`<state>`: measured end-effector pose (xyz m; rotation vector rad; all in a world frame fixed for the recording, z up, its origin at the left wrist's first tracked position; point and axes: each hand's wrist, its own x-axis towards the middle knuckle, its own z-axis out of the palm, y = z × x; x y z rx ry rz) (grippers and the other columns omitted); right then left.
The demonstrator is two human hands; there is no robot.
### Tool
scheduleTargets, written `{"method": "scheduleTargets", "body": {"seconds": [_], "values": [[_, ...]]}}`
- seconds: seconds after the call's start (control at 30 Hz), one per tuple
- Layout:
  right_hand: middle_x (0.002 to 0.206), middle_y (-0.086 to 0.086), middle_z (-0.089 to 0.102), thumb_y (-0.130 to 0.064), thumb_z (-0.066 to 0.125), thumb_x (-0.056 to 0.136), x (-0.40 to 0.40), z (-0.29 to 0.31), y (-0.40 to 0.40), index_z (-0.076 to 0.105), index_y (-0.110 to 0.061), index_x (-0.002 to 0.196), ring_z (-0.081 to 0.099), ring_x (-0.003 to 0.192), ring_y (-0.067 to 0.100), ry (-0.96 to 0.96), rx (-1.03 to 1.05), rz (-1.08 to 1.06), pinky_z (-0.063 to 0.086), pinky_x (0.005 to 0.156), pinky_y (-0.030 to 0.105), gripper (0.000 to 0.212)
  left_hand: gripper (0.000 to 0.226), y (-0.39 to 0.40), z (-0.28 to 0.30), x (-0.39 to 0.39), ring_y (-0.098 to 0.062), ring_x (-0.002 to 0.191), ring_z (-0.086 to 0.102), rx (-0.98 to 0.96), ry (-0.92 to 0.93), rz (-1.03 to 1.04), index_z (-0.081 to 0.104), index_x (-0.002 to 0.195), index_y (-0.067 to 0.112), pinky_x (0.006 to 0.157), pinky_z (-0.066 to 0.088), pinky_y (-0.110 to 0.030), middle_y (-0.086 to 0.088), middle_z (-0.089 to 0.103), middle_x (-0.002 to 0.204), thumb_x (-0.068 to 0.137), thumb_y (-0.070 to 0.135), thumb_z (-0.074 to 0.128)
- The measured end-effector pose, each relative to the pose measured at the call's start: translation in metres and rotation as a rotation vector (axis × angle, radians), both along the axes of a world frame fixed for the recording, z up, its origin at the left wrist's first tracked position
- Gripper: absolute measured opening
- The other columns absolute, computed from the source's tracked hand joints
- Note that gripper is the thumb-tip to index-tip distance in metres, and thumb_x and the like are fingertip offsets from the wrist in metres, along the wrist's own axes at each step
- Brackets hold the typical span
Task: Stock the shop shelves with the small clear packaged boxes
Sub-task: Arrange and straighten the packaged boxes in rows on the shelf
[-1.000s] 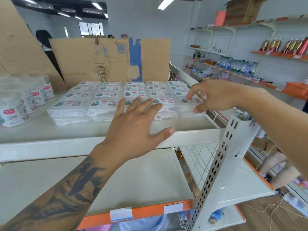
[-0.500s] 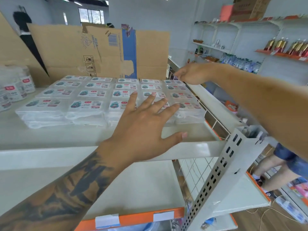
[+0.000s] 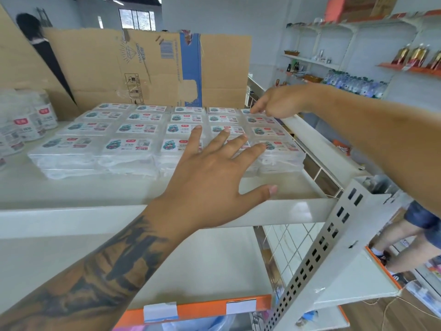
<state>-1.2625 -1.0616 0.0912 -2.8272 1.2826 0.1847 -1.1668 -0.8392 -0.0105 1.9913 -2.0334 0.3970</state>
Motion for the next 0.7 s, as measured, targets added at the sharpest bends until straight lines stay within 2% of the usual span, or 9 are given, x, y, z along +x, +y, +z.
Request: {"method": "scheduleTargets", "body": {"seconds": [0.3,0.5,0.6,0.7], "values": [[0.164,-0.003,0.032,0.002,0.040,0.097,-0.001,-0.008,0.001,0.053,-0.033,0.147,0.029,0.151,0.021,-0.096,0.035,-0.024,0.027,0.117,0.034,0.063,0.084,0.000,0.000,0.000,-0.018,0.158,0.011,-0.013,0.005,0.000,0.012,0.159,0.047,0.124,-0.002,-0.061,0.011,0.021,0.169,0.086,0.087,0.010],[0.164,-0.004,0.031,-0.002,0.039,0.100,-0.004,-0.009,0.008,0.051,-0.029,0.148,0.031,0.150,0.021,-0.147,0.039,-0.057,0.028,0.116,0.032,0.057,0.082,-0.001,0.000,-0.002,-0.019,0.158,0.013,-0.014,-0.001,0.004,0.014,0.159,0.047,0.124,-0.001,-0.060,0.010,0.023,0.169,0.087,0.086,0.013],[0.166,-0.004,0.026,-0.013,0.041,0.104,-0.007,-0.010,0.012,0.041,-0.030,0.154,0.026,0.152,0.021,-0.158,0.042,-0.039,0.024,0.118,0.034,0.053,0.080,0.001,-0.003,-0.003,-0.020,0.158,0.013,-0.047,-0.009,0.012,0.017,0.159,0.046,0.124,-0.001,-0.060,0.007,0.026,0.168,0.089,0.085,0.017],[0.165,-0.004,0.030,-0.029,0.041,0.106,-0.011,-0.002,0.032,0.038,-0.034,0.155,0.031,0.149,0.022,-0.136,0.045,0.008,0.026,0.118,0.036,0.049,0.081,0.002,-0.003,-0.003,-0.021,0.157,0.017,-0.093,0.006,0.033,0.023,0.158,0.043,0.124,0.000,-0.060,0.006,0.031,0.166,0.089,0.085,0.023]]}}
